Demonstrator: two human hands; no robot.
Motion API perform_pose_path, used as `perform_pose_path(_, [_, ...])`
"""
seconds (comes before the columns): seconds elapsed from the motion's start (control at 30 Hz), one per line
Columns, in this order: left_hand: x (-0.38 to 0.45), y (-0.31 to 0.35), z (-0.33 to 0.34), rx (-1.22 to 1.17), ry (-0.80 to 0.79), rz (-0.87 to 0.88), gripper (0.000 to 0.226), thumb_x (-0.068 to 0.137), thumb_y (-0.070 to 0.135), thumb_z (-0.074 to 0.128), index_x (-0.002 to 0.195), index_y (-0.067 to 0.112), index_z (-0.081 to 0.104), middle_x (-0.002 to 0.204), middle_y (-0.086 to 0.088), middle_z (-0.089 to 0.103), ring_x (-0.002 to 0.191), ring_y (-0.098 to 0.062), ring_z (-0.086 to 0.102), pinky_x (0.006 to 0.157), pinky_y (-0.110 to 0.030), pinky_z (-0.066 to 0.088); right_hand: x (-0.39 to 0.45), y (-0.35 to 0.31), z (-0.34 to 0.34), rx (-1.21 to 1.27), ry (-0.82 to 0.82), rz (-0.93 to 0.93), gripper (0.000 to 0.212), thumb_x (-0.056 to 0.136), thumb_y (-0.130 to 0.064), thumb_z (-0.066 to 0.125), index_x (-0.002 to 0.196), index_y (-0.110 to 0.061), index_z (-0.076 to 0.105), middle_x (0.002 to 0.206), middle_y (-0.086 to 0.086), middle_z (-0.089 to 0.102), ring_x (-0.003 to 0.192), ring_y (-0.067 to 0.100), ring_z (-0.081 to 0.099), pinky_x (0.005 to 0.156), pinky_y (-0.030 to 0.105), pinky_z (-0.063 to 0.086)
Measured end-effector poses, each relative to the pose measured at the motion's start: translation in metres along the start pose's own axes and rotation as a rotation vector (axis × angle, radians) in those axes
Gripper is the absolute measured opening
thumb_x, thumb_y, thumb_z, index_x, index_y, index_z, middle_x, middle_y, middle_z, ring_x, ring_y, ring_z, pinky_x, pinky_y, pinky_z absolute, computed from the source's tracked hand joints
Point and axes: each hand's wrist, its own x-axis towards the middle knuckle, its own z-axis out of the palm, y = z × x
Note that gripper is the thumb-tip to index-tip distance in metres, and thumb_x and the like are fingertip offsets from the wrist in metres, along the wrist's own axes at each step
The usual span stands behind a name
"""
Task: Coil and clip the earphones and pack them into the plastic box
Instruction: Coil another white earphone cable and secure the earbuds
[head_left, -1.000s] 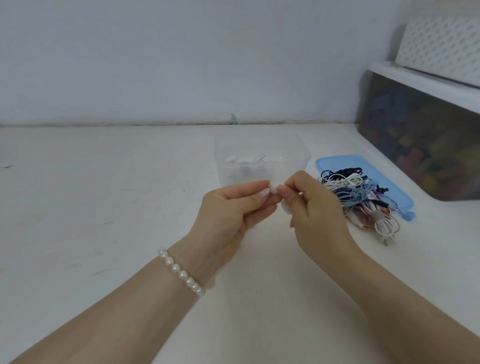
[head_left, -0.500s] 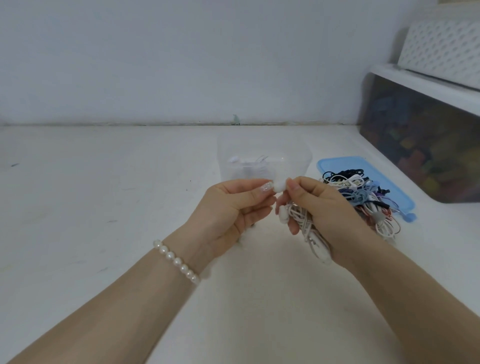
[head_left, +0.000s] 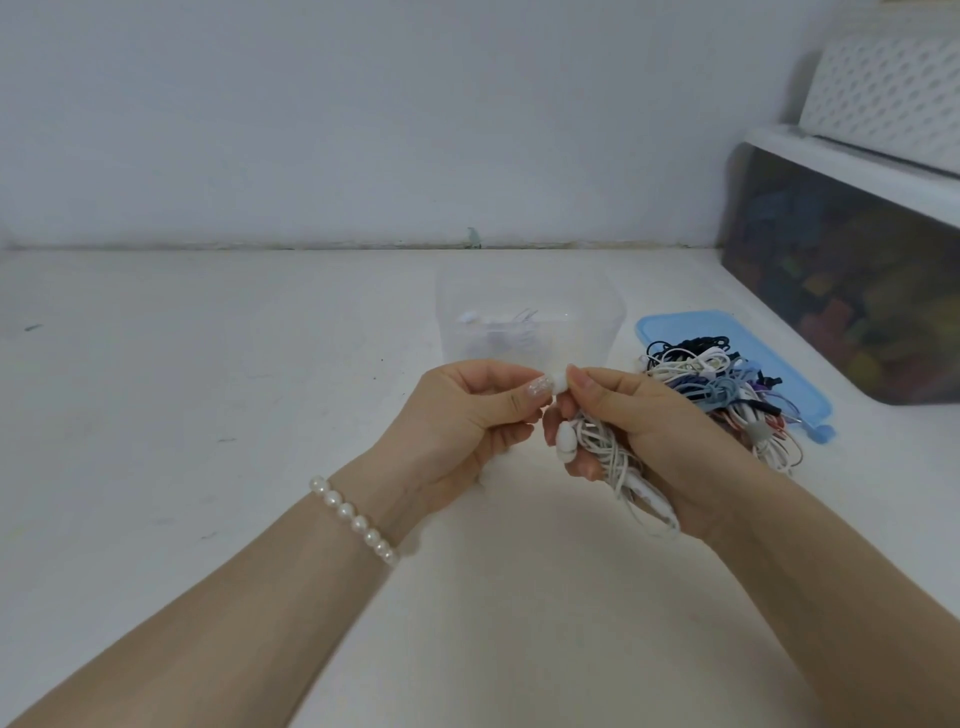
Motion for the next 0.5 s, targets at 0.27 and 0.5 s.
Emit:
perform_pose_path(0.27, [0.001,0.005,-0.004,-0.001,-0.053,0.013,0.014,0.064,0.017,0.067,0.072,0.009,0.074,0.07,-0.005,0.069,0.064,-0.014,0.062,0.068,-0.023,0.051,-0.001,-0.002,0.002,0.181,-0.005,0.069,0.026,0.081,-0.027,0.054,0.068,-0.005,0.059,0.063,0.014,0.055,0.041,0.013,0.047,0.038,0.02,0.042])
perform_pose_path(0.5, [0.008,0.025,-0.029,0.168,0.162,0.084,0.01,0.077,0.017,0.066,0.075,0.008,0.07,0.065,0.001,0.069,0.059,-0.008,0.059,0.057,-0.017,0.05,0.002,-0.007,-0.011,0.225,0.145,0.108,0.025,0.081,-0.03,0.056,0.084,-0.006,0.062,0.061,0.008,0.059,0.046,0.012,0.051,0.043,0.019,0.048])
